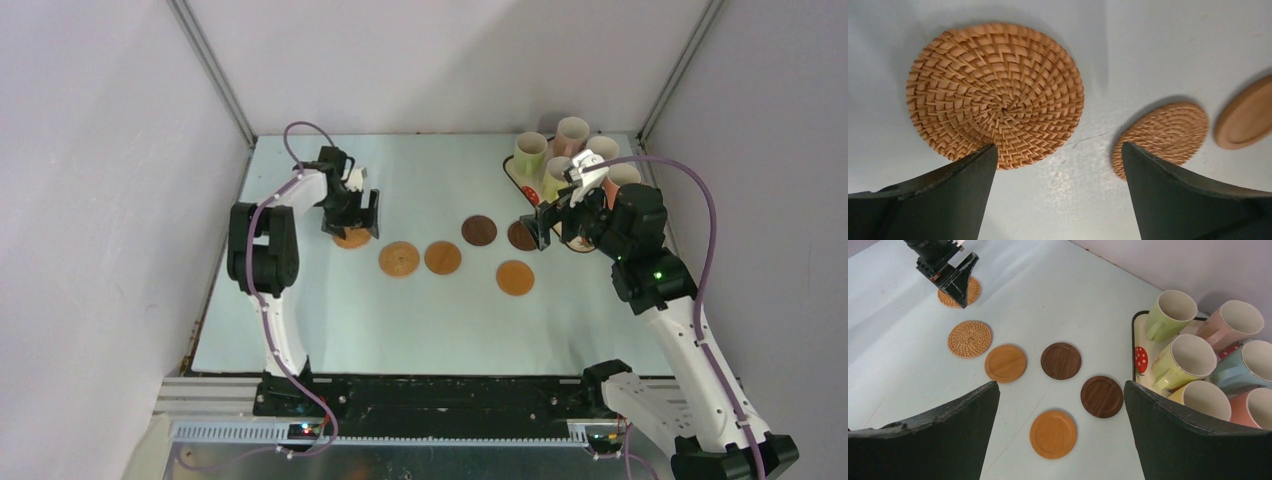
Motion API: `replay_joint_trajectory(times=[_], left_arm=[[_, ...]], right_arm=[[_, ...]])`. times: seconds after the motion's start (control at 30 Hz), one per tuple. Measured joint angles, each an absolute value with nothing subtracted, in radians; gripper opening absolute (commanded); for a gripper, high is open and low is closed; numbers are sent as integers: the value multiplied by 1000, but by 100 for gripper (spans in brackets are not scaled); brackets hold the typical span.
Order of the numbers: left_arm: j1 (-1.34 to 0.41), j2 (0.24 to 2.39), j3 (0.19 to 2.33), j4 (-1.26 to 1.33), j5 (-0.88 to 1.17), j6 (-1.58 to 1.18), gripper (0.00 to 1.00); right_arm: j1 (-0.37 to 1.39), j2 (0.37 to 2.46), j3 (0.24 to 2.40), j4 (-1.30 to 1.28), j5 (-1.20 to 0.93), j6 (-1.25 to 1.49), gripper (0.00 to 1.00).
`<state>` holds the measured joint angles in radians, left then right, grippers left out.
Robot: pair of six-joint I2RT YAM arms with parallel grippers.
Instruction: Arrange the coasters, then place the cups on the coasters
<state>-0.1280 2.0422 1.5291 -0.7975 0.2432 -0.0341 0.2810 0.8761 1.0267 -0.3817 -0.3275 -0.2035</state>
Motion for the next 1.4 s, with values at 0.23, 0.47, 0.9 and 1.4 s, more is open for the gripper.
replay_joint_trajectory(times=[0.23,0.47,0.9,1.4], left_arm=[[-128,2053,1536,-772,293,-108,100],[-141,2199,1759,-852,350,-145,100],[-209,2371,2107,-862,430,-167,100],[-133,2301,2039,-714,417,-210,100]], right_arm=[[270,876,1026,-373,-321,-204,100],[261,877,1024,-366,-318,-204,100],[263,932,1012,-345,-297,-203,100],[293,1482,1344,-250,-500,103,93]])
